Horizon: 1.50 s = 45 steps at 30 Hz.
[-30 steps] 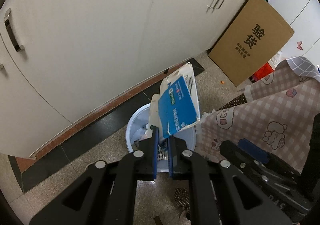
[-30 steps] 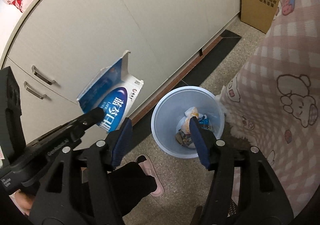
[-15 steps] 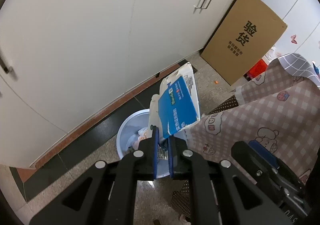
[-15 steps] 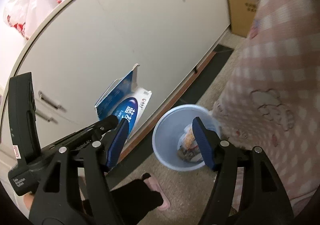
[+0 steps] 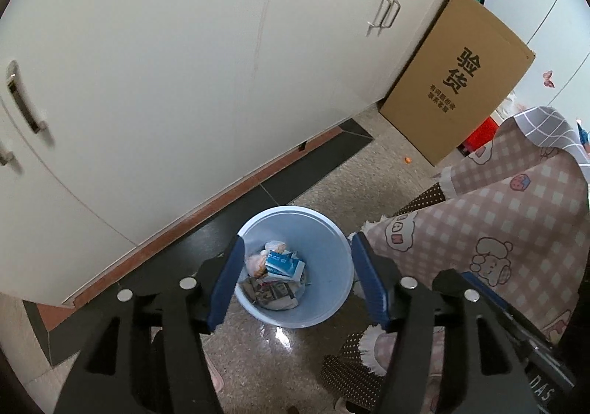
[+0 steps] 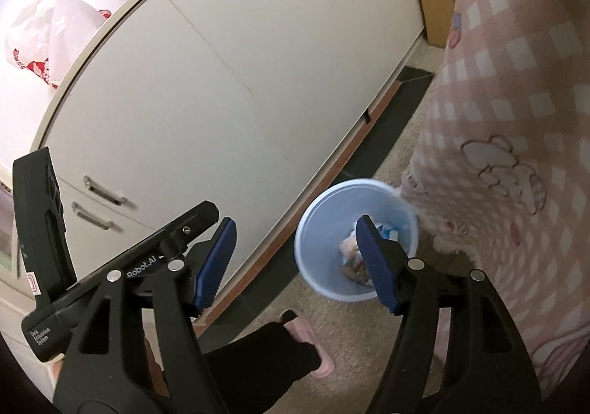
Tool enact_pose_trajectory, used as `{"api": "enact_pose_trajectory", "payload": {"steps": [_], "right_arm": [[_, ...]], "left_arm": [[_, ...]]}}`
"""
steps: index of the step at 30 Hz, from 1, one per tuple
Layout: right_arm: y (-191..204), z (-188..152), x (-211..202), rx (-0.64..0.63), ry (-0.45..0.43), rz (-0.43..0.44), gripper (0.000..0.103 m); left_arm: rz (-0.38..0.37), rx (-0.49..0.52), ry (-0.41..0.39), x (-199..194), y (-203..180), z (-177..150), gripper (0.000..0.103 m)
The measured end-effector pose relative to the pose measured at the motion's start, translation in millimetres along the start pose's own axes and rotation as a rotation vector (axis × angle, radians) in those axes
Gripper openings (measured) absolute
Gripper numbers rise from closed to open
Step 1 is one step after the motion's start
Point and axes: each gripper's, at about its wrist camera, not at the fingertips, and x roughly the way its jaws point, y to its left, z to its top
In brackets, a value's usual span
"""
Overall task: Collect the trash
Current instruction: 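Hold both open grippers above the wastebasket, then move both grippers back to the table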
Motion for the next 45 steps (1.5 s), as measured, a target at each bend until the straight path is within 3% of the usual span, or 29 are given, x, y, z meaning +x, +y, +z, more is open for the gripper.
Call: {"api": "enact_pose_trajectory", "payload": {"steps": [6,12,18,22,28,39,45], "right_arm": [[21,-8,-9,0.015,0.028,0.064,0.068],[50,-15,-37,0.004,0.023,0.143,0.069],[68,-13,-93,-0.04,-0.055,0.187,0.069],[65,-9,-148,-0.064,-0.176,0.147,0.071],[30,-3,-223,-0.056,-0.321,0.089,0.073],[-114,12,-320,0.113,-0.469,-0.149,0.074],[-184,14,-343,0.222,-0.48,-0.24,0.076]], "left_arm": [[0.013,-0.042,-0.033,-33,16,-5,0.063],[0.018,-0.083,-0.116,-88,28,-6,0.064],[-0.004,-0.057,-0.223,-149,6,-5,0.068],[-0.042,-0.003,-0.285,-183,-31,-7,0.069],[-0.096,0.114,-0.322,-204,-108,-13,0.073],[-0.249,0.433,-0.214,-172,-284,-41,0.074],[-0.301,0.574,-0.133,-138,-361,-58,0.074]]}}
